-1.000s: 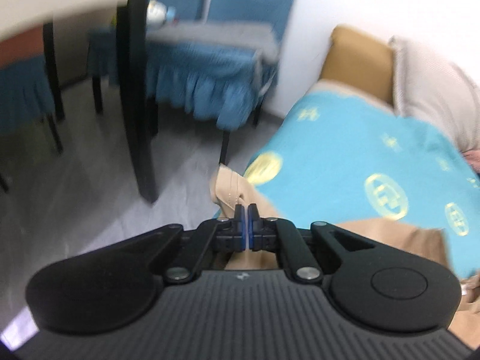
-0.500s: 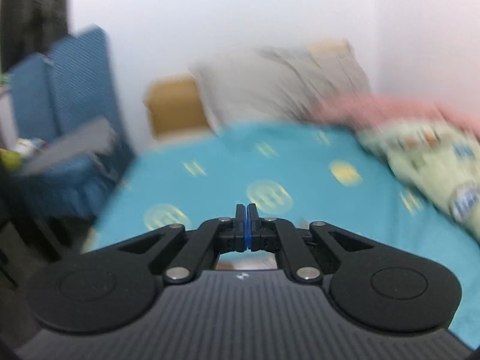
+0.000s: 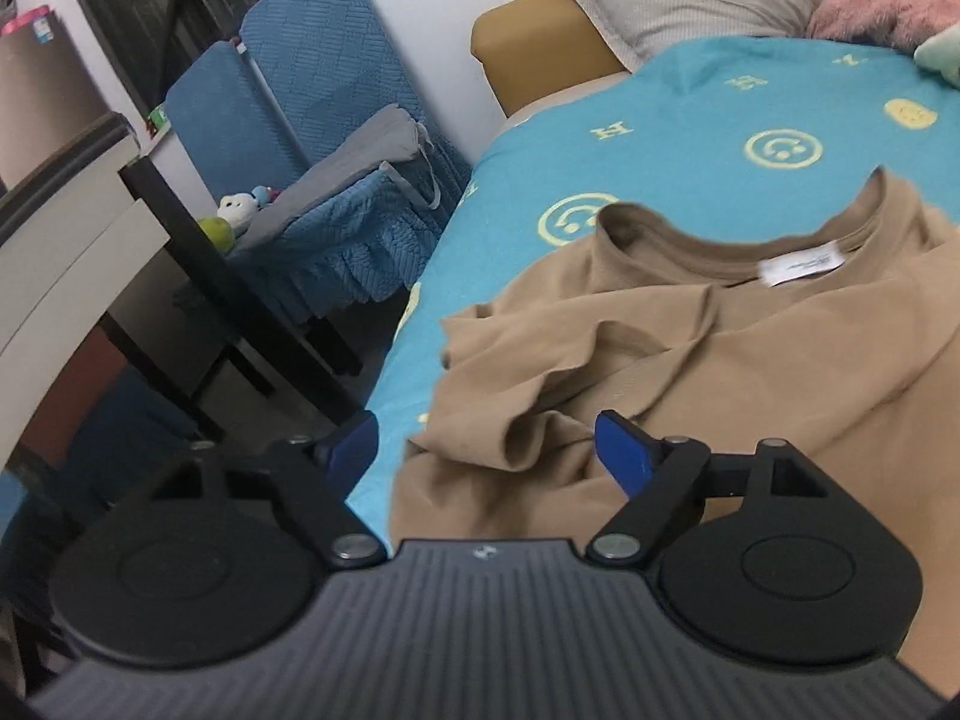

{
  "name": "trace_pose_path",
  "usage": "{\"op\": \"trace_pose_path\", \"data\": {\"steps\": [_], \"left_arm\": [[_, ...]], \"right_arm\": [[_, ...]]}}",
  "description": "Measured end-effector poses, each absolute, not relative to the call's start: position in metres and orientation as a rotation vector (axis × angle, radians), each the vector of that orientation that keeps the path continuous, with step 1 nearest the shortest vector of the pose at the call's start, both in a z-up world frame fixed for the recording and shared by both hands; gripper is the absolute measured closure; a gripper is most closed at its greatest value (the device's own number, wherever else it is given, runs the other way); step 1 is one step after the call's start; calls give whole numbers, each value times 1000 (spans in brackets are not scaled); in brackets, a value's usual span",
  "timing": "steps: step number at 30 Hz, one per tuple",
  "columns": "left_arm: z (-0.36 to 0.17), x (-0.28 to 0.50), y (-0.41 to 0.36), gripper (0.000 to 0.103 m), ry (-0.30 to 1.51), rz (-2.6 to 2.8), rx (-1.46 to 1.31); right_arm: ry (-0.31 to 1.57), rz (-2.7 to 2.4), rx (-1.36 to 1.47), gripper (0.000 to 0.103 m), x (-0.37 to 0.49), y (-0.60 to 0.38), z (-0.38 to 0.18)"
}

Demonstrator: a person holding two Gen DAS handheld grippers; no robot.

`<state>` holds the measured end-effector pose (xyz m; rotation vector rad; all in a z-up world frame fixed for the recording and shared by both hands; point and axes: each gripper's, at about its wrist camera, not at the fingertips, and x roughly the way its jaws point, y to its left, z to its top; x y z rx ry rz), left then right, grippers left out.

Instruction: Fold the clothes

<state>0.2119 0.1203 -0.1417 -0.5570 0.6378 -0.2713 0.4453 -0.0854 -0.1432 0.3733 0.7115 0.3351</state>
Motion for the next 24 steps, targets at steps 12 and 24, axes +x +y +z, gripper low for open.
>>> {"op": "trace_pose_path", "data": {"steps": [12,24], "left_arm": [[-126,193,133,0,491,-440,-675],[-140,208,91,0,600,-496,-476]], "right_arm": [[489,98,81,96,430,-91,-100],[737,-97,182,93,460,-177,-152]]}}
